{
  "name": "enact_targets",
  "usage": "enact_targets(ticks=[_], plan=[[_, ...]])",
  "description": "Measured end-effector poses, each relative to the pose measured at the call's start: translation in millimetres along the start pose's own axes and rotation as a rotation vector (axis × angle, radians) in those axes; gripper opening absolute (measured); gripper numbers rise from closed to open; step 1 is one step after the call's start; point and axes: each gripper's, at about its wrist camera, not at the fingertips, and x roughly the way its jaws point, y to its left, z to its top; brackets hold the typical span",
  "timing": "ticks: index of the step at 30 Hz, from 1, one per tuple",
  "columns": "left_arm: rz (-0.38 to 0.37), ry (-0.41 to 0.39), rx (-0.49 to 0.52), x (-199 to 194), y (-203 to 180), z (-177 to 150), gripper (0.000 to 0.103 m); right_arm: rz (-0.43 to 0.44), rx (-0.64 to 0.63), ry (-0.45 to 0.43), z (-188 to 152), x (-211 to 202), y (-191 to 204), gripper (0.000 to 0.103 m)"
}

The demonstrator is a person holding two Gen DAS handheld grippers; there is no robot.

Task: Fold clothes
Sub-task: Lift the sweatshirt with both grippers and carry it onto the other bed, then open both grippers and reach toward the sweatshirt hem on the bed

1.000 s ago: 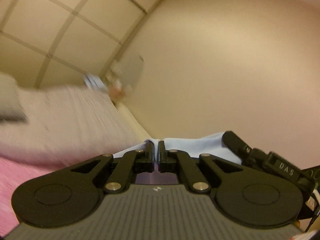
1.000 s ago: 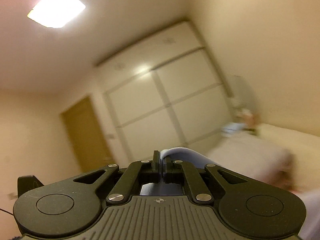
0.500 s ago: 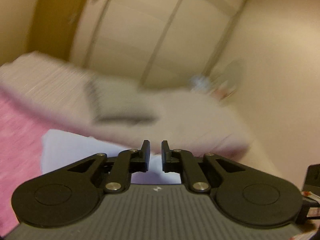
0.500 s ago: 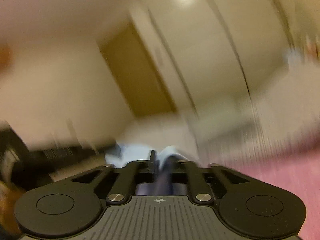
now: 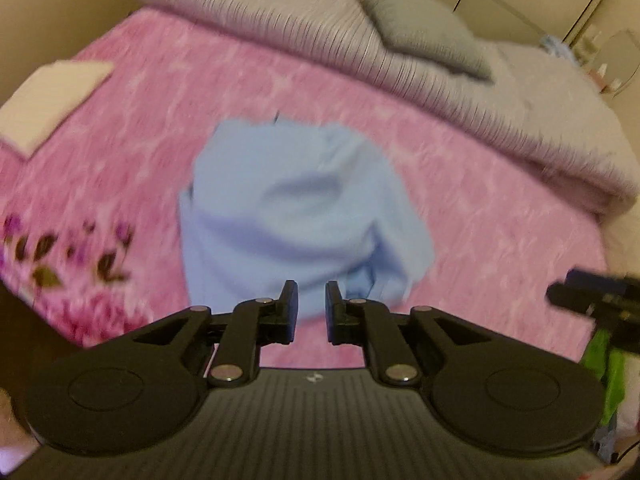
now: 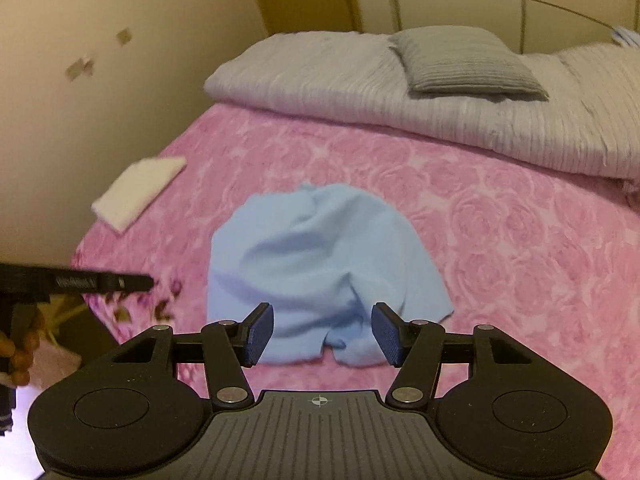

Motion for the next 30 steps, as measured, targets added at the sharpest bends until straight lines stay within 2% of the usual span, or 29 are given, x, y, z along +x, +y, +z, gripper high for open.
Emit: enact_targets(ticks=[8, 14, 22, 30], plan=[[0.017, -0.027, 0.1, -18.1, -45.7, -47.3, 0.014, 0.008, -0.102, 0.054, -53.2, -19.9, 19.6, 0.058], [0.037, -0.029, 0.145, -27.6, -71.6, -84.4, 0.015, -0.006, -0.088, 0.078, -91.8, -43.6, 8.1, 0.058], [0.076, -0.029, 0.146, -52.0, -81.5, -134.4, 0.016, -0.013, -0.071, 0.101, -142.6, -68.6, 1.5, 0.058], [0.108, -0.026, 0.13, -69.2, -77.7, -168.7, 0.019, -0.006, -0.077, 0.114, -172.5, -77.9, 4.8, 0.058]])
